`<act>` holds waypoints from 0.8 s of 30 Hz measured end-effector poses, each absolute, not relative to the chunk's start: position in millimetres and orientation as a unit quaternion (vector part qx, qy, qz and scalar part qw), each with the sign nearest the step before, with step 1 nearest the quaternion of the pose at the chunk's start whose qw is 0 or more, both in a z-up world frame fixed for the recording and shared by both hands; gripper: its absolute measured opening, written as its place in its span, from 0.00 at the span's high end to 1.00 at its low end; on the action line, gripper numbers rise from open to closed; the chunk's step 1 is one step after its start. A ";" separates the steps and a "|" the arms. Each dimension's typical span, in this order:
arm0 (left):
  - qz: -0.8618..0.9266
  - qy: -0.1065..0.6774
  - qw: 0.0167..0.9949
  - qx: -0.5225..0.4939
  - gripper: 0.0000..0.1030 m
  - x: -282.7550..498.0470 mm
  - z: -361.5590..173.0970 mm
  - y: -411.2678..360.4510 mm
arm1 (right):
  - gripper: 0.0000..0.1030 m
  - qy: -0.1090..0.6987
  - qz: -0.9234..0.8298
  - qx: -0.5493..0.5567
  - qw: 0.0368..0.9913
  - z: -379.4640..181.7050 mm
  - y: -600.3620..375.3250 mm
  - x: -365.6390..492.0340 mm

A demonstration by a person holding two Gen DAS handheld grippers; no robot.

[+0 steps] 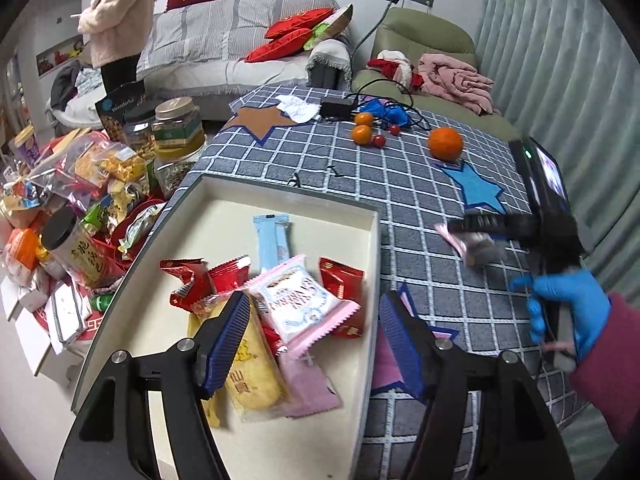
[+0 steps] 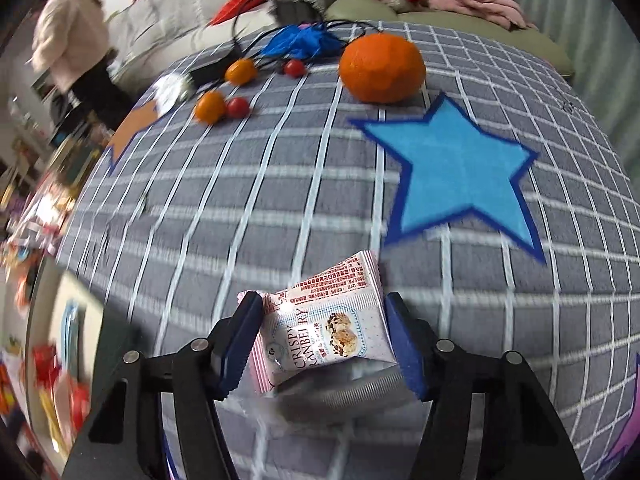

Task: Organize snacks
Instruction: 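Move right gripper back over the table and open it, releasing the cranberry packet, then move open left gripper over the cranberry packet on the table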

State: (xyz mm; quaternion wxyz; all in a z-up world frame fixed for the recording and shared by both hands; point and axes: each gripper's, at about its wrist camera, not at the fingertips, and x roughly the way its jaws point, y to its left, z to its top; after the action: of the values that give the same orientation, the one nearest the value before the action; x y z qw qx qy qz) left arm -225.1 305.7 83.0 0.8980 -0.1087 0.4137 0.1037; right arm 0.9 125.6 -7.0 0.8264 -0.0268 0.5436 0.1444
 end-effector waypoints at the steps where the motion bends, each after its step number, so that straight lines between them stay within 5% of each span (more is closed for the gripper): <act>1: 0.102 0.414 0.898 -0.107 0.30 -225.9 84.0 302.6 | 0.38 0.545 0.153 -0.028 0.824 -6.1 119.2 -10.5; 8: 0.075 0.422 0.900 -0.082 0.27 -228.5 87.4 263.5 | 0.37 0.551 0.222 -0.087 0.800 -3.3 93.4 -94.2; 12: 0.059 0.436 0.896 -0.061 0.24 -226.2 81.6 235.0 | 0.13 0.535 0.194 -0.088 0.818 7.0 60.9 -124.3; 24: 0.026 0.464 0.885 0.018 0.23 -205.4 65.1 178.3 | 0.13 0.539 0.114 0.052 0.833 7.1 -5.5 -132.7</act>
State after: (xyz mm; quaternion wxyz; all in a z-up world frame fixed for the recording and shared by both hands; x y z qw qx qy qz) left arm -205.4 178.3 65.1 0.8852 0.0176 0.4641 0.0260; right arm -132.7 -5.5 7.1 0.8329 0.0516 0.5391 0.1138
